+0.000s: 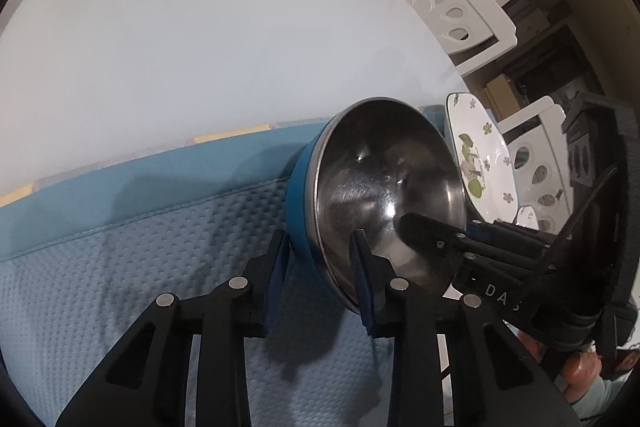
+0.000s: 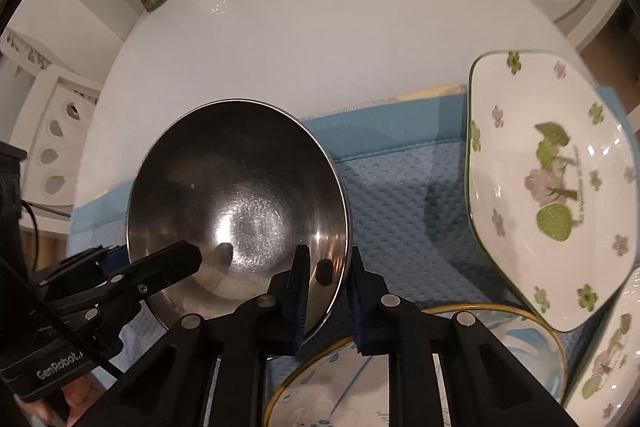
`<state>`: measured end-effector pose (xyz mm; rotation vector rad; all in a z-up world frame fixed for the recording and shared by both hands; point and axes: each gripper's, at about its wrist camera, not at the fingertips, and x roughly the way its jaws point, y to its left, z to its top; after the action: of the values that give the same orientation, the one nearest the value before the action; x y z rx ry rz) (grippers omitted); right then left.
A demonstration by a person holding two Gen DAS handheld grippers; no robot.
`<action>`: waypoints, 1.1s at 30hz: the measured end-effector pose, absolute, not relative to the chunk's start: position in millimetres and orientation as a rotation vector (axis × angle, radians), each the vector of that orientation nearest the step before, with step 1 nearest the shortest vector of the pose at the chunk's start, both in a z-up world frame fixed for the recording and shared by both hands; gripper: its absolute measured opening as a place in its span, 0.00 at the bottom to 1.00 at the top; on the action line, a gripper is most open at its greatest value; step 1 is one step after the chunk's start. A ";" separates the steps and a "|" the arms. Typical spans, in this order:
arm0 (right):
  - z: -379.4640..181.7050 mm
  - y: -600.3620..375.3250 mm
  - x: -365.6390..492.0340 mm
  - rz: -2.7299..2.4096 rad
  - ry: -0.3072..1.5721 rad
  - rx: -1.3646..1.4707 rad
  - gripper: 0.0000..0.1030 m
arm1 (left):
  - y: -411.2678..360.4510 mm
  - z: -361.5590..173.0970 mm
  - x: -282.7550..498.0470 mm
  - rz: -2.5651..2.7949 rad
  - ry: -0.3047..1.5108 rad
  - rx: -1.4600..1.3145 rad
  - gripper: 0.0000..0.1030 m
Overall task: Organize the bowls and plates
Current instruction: 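Carry the blue bowl and lower it into the bowl stack with both tools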
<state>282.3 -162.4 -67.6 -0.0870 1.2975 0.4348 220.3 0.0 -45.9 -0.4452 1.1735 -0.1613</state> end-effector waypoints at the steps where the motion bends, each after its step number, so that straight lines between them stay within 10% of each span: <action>1: -66.1 -161.7 280.6 0.434 1.295 -0.093 0.16 | 0.0 -44.3 218.7 -0.157 1.172 -0.445 0.27; 33: 88.3 -146.1 65.9 0.687 1.206 -0.159 0.17 | -6.6 109.6 -30.1 0.040 0.878 -0.549 0.27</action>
<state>65.9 -146.1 88.3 -0.1589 1.2061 0.6875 -30.1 -6.6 109.6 -0.5492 0.8781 0.0397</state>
